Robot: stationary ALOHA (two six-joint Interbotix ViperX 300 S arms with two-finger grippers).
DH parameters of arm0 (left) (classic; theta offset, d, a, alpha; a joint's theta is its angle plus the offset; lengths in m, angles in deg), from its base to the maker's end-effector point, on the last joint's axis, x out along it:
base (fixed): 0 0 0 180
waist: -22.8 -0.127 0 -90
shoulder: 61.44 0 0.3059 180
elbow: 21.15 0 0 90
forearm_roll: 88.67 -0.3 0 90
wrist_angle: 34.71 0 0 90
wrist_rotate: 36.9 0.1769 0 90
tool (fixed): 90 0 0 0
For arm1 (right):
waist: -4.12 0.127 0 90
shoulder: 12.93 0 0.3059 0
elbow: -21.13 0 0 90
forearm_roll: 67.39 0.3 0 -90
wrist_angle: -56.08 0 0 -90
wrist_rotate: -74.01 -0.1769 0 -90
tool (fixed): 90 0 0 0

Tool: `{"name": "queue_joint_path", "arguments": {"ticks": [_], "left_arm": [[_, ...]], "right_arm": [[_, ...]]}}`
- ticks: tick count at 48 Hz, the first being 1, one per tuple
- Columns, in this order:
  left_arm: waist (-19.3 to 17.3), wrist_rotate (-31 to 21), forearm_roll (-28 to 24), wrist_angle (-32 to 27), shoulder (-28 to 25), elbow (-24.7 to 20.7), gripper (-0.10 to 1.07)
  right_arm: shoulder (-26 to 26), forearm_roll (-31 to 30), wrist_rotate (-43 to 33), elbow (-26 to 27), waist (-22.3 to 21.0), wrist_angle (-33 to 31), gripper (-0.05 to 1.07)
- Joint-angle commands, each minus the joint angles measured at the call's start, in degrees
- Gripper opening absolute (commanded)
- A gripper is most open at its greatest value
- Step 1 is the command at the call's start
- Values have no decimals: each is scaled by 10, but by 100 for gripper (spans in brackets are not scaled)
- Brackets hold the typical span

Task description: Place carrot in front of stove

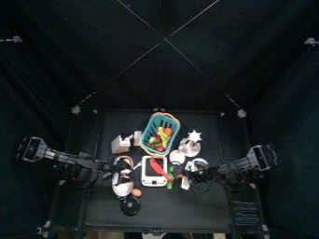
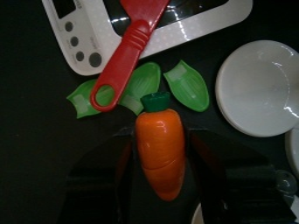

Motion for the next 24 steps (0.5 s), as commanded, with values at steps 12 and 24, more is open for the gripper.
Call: {"name": "queue_joint_path", "arguments": {"ticks": [12,24], "left_arm": [[0,-1,1,3,1,-8,96],[0,-1,0,3,1,-11,96]], "right_arm": [[-4,78,-7,71,27,4,49],[-74,139,-19,153,32,-2,49]]}}
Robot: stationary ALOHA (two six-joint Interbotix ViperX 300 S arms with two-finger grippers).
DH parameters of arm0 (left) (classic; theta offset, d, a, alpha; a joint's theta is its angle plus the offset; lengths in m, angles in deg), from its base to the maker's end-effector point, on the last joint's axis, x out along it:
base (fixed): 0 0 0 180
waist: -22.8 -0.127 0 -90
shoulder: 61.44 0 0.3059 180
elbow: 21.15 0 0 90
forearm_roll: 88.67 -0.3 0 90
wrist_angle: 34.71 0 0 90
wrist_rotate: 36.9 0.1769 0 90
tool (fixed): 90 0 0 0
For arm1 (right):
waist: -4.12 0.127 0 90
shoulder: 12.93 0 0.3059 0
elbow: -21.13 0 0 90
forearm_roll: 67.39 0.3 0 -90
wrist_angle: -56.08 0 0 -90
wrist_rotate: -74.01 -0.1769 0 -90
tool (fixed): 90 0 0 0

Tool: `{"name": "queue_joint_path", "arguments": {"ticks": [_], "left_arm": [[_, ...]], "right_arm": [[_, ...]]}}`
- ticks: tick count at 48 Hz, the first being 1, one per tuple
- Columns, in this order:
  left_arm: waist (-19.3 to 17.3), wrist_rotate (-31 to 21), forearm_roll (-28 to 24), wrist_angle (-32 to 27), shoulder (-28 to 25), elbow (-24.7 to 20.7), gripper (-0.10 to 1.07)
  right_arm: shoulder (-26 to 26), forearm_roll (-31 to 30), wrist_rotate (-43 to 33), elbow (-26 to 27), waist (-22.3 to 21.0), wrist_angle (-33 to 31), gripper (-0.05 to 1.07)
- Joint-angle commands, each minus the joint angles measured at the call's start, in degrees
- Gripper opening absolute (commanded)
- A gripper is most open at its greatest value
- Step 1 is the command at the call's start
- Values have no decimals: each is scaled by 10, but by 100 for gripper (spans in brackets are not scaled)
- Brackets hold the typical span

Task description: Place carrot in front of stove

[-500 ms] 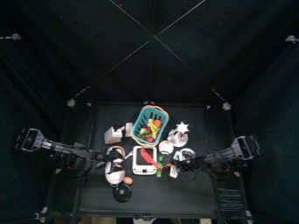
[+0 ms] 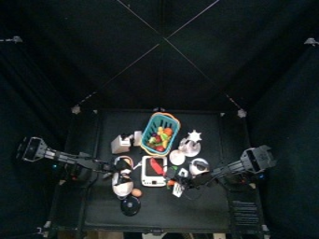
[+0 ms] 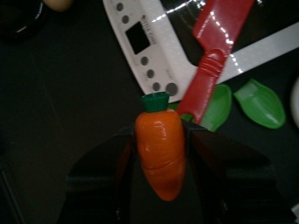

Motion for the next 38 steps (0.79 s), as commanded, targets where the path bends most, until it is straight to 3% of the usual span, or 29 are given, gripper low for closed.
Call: {"name": "queue_joint_path", "arguments": {"ticks": [1,5,13,28,38], "left_arm": [[1,-1,0,3,1,-11,96],[2,-1,0,4,1,-11,96],[2,0,0,5,1,-12,96],[4,0,-1,4,2,-5,96],[4,0,-2,2,2,-5,96]], "right_arm": [[-10,38,-15,46,-2,-1,49],[-25,72,-61,66,-2,-1,49],[-35,42,-190,87,9,-16,49],[-75,-174,-581,134,73,-140,49],[-138,-230,-736,191,105,-200,49]]}}
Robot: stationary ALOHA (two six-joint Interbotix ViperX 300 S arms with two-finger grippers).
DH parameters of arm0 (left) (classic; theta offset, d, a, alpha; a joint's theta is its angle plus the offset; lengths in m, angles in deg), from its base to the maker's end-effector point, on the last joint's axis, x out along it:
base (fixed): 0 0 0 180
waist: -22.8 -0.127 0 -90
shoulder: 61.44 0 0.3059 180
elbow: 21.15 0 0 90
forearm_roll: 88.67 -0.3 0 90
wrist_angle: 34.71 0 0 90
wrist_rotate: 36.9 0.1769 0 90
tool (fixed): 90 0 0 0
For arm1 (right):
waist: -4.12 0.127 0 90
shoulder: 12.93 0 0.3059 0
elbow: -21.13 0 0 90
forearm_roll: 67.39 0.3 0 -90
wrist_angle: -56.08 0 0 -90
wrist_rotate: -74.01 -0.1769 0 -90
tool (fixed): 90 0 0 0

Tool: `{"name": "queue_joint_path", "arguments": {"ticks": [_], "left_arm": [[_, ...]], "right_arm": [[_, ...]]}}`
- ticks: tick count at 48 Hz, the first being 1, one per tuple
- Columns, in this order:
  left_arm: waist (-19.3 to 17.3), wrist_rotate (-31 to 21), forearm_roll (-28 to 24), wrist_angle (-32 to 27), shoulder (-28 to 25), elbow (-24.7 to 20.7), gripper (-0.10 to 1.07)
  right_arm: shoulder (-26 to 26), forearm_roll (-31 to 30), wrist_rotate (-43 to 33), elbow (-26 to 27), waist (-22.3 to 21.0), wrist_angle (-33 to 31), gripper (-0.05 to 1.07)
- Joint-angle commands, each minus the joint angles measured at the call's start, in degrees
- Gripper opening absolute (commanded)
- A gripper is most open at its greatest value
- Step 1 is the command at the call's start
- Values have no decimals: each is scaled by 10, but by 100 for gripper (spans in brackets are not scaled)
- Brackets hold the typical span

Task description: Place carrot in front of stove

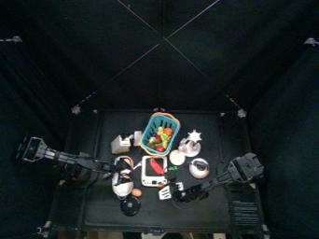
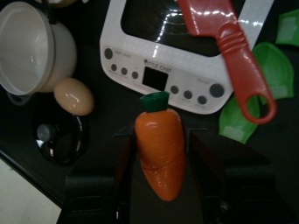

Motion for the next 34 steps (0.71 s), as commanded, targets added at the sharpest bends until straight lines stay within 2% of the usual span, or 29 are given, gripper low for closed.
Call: {"name": "queue_joint_path", "arguments": {"ticks": [1,7,16,28,34], "left_arm": [[3,0,-1,1,1,-6,96],[4,0,1,0,1,-6,96],[13,0,1,0,2,-6,96],[14,1,-1,-1,3,-6,96],[14,1,-2,-3,4,-4,96]], "right_arm": [[-18,-14,-46,45,11,-40,49],[-50,7,-57,88,23,-99,50],[-93,95,-58,162,29,-185,50],[-145,132,-57,227,25,-221,57],[-169,172,-60,256,23,-246,62]]}}
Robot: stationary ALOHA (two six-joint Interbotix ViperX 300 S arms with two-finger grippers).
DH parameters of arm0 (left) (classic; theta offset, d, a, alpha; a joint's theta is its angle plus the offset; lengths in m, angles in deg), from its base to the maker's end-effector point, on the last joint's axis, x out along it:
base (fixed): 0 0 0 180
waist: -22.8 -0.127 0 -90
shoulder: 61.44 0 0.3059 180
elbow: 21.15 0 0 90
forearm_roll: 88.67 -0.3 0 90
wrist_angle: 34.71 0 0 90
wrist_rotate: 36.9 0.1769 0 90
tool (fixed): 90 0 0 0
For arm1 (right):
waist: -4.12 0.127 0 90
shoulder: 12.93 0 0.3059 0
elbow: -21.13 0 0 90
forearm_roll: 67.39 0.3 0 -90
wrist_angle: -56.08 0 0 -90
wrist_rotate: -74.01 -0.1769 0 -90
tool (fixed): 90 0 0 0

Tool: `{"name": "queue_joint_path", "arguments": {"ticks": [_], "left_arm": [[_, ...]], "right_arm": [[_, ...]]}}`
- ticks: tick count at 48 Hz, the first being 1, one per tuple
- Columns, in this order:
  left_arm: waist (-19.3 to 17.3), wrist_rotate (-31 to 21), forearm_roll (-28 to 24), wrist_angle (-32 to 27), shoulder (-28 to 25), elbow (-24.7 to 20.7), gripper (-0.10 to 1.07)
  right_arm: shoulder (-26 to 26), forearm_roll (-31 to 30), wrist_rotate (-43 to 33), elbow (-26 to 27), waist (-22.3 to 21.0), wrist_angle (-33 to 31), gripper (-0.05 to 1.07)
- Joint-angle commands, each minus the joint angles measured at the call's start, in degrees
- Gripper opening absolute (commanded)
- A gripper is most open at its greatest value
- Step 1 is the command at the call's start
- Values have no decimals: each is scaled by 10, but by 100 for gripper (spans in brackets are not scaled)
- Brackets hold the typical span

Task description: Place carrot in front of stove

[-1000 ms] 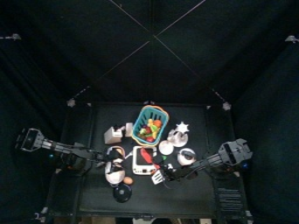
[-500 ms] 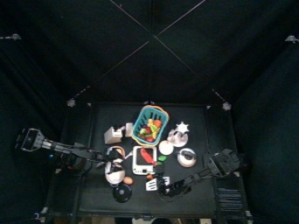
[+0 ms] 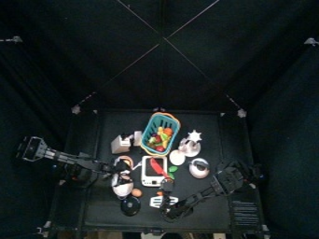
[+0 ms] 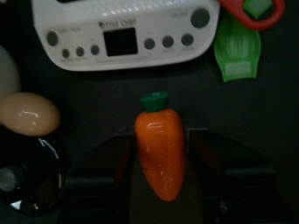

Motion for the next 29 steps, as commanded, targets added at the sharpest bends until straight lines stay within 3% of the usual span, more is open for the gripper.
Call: {"name": "queue_joint_path", "arguments": {"ticks": [1,9,18,29], "left_arm": [[1,0,-2,1,3,-4,96],[1,1,-2,1,11,-1,96],[1,1,-11,1,26,10,96],[1,0,-14,1,45,19,96]], "right_arm": [[1,23,-4,33,-4,-24,62],[-9,28,-44,54,-10,-65,63],[-15,25,-90,58,-10,-63,63],[-29,23,-93,59,-13,-49,67]]}}
